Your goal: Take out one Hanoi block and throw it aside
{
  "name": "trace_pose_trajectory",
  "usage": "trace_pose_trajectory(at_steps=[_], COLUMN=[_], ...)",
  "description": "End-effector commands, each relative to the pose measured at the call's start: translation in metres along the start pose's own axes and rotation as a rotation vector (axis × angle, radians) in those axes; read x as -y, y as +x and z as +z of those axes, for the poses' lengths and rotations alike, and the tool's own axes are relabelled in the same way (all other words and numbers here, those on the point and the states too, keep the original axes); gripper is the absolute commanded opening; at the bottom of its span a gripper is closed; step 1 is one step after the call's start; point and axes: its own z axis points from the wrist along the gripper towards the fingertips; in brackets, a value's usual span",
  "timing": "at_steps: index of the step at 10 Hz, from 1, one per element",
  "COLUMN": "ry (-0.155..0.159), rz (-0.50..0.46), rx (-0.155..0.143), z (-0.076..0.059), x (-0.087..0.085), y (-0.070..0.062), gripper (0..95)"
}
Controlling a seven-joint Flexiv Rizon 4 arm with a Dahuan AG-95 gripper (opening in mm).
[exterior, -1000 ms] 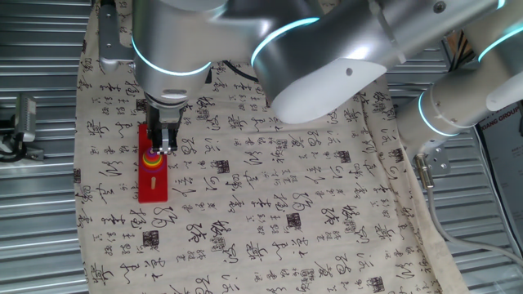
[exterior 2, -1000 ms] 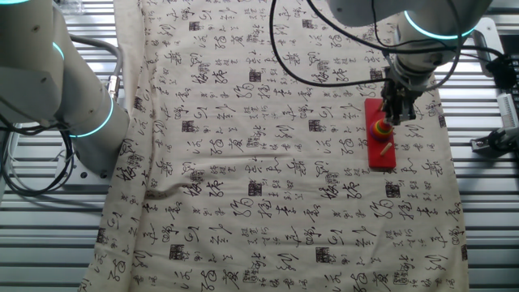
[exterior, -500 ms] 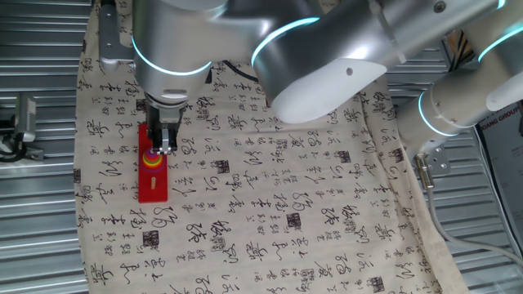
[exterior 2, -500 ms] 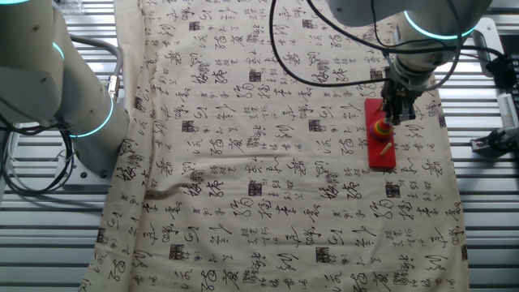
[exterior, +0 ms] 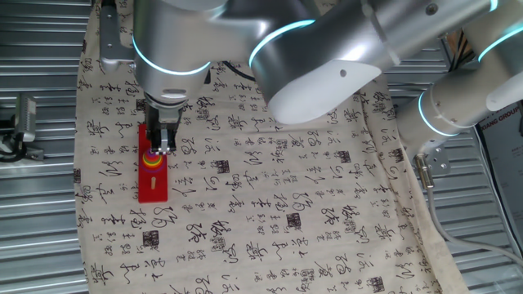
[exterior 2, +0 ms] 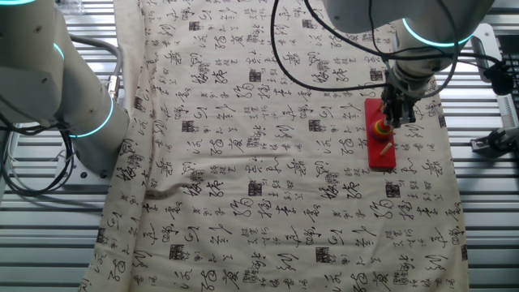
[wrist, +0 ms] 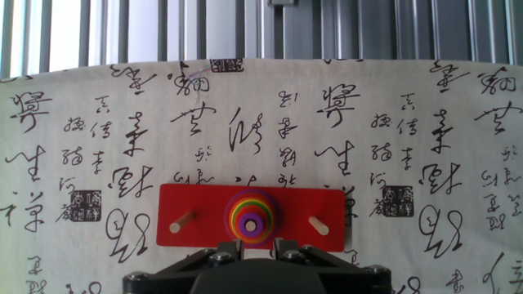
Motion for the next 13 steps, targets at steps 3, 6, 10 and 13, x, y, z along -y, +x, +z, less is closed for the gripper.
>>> trace_pose_trajectory(at_steps=[3,6,10,13], ry=[0.002,0.004,0.008,0.008], rz=[0.003,0.004,0.004,0.003], rx=[-0.004,-0.002,-0.002,0.001], z=[0.005,0.008,0.012,0.015], x=[-0.002,-0.003,-0.006,-0.006], y=[-0.005,-0.006,-0.006,-0.006], gripper=[19.0,19.0,19.0,19.0])
